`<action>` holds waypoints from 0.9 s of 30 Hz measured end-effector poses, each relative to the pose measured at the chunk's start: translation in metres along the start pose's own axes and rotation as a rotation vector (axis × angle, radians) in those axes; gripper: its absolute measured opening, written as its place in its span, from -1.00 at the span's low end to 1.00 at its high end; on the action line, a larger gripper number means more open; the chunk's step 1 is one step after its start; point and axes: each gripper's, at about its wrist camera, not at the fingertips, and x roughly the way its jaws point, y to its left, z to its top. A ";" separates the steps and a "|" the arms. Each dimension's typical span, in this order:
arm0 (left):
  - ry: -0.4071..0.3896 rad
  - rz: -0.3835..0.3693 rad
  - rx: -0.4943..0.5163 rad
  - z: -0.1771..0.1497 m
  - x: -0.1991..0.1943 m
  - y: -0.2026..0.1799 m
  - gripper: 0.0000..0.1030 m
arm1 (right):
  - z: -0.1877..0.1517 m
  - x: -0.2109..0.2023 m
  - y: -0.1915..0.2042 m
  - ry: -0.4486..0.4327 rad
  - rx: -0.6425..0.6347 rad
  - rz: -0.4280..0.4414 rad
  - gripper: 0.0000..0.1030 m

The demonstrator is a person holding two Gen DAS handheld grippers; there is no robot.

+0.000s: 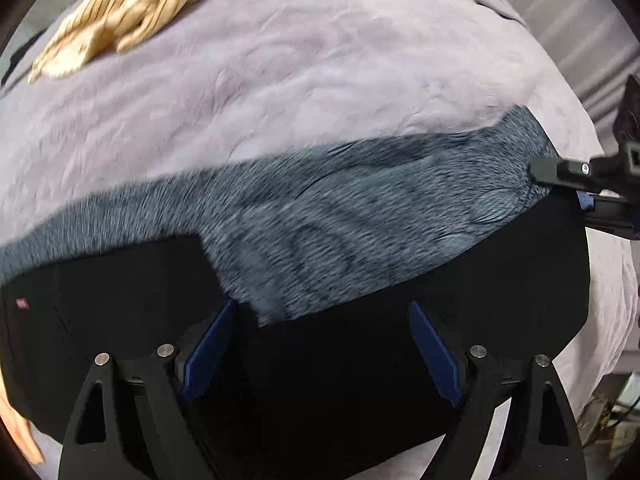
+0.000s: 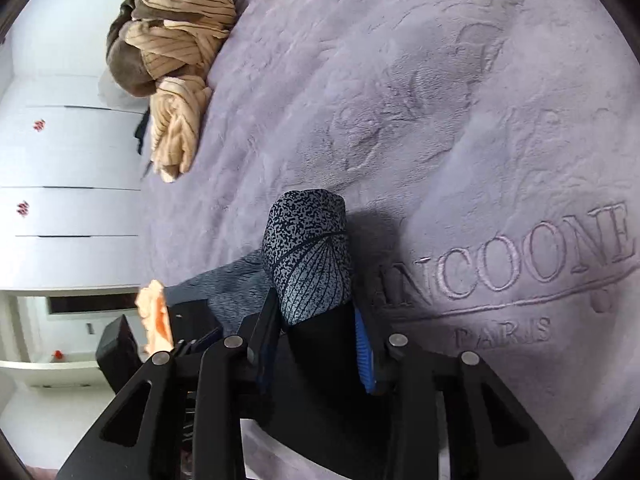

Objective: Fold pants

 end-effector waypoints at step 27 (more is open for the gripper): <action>0.095 -0.238 -0.118 -0.026 -0.021 0.065 -0.74 | -0.091 -0.019 0.056 -0.006 -0.032 0.071 0.07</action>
